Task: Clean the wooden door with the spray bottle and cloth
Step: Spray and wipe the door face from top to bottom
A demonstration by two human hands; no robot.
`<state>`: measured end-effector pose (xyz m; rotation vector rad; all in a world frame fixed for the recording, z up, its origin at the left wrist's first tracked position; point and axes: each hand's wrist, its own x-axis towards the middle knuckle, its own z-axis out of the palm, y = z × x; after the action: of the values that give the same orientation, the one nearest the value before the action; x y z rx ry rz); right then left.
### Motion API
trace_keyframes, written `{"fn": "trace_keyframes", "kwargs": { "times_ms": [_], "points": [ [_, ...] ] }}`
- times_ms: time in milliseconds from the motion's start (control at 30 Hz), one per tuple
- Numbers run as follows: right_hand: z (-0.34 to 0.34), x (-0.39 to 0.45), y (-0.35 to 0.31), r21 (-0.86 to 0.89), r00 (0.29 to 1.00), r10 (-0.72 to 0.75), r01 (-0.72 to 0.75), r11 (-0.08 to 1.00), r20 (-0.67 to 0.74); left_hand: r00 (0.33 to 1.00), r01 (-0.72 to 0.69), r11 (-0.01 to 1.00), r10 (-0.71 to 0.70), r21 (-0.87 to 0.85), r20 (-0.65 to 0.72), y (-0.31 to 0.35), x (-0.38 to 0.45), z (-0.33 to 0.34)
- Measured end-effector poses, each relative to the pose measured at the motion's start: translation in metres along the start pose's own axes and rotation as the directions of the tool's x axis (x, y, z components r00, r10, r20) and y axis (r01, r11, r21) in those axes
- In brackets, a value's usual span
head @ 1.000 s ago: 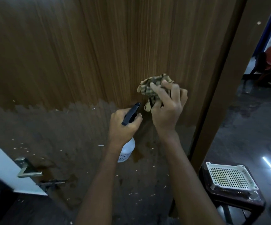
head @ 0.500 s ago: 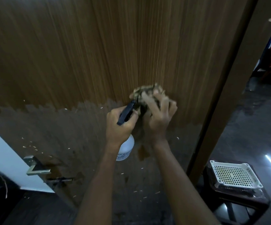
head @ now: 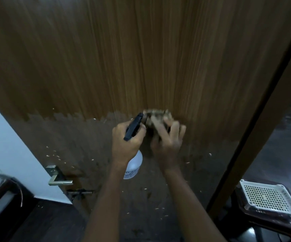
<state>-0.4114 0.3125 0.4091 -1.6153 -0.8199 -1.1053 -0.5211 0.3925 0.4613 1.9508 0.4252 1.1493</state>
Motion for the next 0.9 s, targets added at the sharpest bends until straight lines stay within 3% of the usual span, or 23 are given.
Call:
{"fn": "trace_keyframes", "kwargs": {
  "times_ms": [100,333,533,767,833,900],
  "points": [
    [-0.006,-0.053,0.005,-0.054,0.986,-0.011,0.020,0.998,0.166,1.000,0.001,1.000,-0.002,0.012,0.009,-0.005,0.003,-0.016],
    [0.018,0.038,-0.039,-0.026,0.992,0.076,-0.079,0.997,-0.101,1.000,0.004,0.999,-0.005,0.054,0.020,-0.015,0.001,-0.047],
    [0.016,-0.063,-0.034,-0.064,0.982,0.001,0.011,0.998,0.189,1.000,-0.010,0.998,0.009,0.057,0.022,-0.024,0.001,-0.064],
    [0.040,0.032,-0.079,-0.047,0.996,0.066,-0.069,0.996,-0.053,1.000,-0.015,1.000,0.015,0.008,0.013,-0.026,-0.002,-0.073],
    [0.048,0.014,-0.083,-0.060,0.998,0.035,-0.038,0.997,-0.042,1.000,-0.004,1.000,0.004,-0.009,0.018,-0.030,-0.002,-0.080],
    [0.046,-0.029,-0.079,-0.084,0.997,0.006,0.000,0.996,0.074,1.000,0.007,1.000,-0.006,-0.028,0.018,-0.033,-0.001,-0.087]
  ]
}}
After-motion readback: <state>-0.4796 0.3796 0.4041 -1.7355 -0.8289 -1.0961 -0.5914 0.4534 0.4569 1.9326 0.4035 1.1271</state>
